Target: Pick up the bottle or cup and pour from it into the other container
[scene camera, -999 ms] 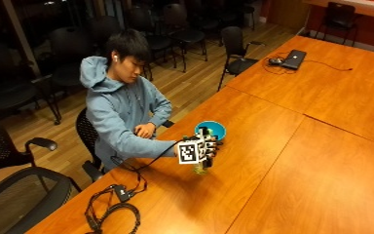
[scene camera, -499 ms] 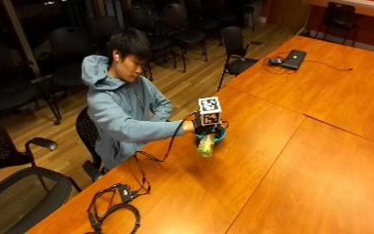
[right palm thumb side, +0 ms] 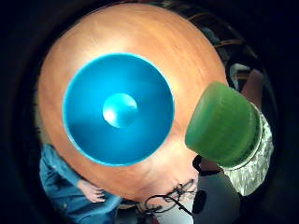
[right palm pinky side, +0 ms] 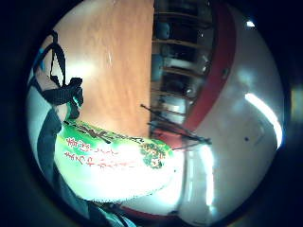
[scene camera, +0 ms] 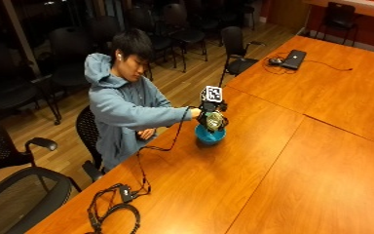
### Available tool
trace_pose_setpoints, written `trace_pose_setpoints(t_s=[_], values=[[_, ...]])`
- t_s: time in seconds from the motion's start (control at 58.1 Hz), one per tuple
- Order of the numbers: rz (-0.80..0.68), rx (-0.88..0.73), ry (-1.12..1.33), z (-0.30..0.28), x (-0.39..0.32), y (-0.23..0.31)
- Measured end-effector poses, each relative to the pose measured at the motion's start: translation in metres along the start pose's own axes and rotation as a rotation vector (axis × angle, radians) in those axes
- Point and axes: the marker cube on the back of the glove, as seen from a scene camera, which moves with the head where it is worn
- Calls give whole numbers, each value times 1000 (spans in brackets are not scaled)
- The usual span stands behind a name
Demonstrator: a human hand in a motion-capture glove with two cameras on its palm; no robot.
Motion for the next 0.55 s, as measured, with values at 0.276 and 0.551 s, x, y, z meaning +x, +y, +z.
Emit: trace_pose_setpoints(t_s=[0.276, 0.551], values=[[-189, -28, 302, -19, -48, -16], [-148, -37, 210, -17, -61, -19]])
